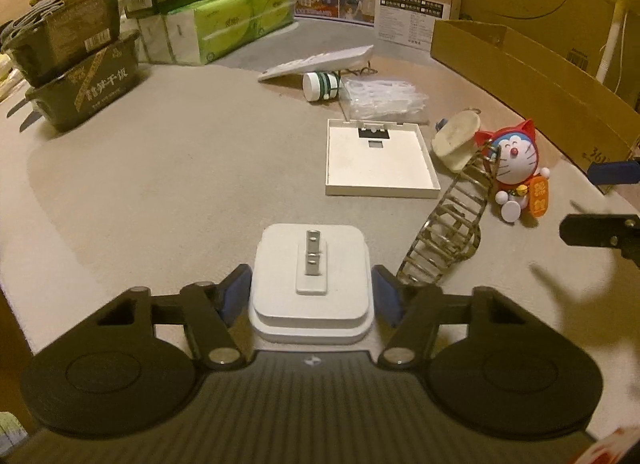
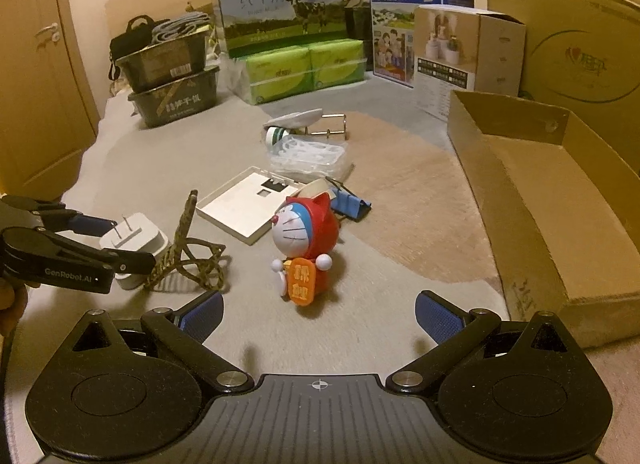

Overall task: Organize rigid objects
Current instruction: 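Grasp the white square plug adapter with the left gripper, then grasp the red-and-blue Doraemon figure with the right gripper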

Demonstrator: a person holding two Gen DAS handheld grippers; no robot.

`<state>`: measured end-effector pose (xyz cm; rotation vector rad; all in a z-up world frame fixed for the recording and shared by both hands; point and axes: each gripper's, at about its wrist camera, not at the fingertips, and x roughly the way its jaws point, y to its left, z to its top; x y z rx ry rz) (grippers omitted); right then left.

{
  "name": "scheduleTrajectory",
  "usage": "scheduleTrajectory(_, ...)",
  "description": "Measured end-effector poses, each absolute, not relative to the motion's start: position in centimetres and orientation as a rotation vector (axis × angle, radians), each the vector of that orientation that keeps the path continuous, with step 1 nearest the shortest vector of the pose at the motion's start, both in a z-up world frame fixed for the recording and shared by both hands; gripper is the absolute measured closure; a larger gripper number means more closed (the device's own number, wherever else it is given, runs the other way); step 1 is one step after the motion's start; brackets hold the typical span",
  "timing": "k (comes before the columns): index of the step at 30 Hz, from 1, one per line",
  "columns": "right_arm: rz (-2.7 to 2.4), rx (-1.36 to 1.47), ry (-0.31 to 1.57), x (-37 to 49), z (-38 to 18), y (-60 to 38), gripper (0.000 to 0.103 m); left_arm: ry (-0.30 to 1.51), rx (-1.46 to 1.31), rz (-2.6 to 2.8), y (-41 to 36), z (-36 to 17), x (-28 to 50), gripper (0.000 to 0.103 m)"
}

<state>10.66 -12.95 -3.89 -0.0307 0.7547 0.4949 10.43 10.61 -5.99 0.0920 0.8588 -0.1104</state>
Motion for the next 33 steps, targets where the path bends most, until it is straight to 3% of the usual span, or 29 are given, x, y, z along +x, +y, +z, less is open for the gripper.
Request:
scheduleTrajectory(10, 0.513, -0.076, 0.735, 13.2, -4.6, -10.5, 0.021, 0.836, 0.026, -0.069, 11.7, -5.0, 10.1, 0.042)
scheduleTrajectory(16, 0.523, -0.071, 0.743, 14.8, -5.1, -9.4, 0.043, 0.806, 0.009, -0.065, 11.1, -3.9, 10.0, 0.042)
scheduleTrajectory(17, 0.519, -0.076, 0.742, 14.9, -5.1, -9.3, 0.054, 0.801, 0.008, -0.064, 10.9, -3.6, 9.9, 0.042)
scheduleTrajectory(18, 0.512, -0.08, 0.743, 14.9, -5.1, -9.3, 0.057, 0.797, 0.005, -0.064, 10.7, -3.4, 9.8, 0.042)
scheduleTrajectory(33, 0.458, 0.0, 0.703, 10.6, -1.5, -14.9, 0.058, 0.723, 0.019, -0.111, 4.7, 1.8, 6.8, 0.042)
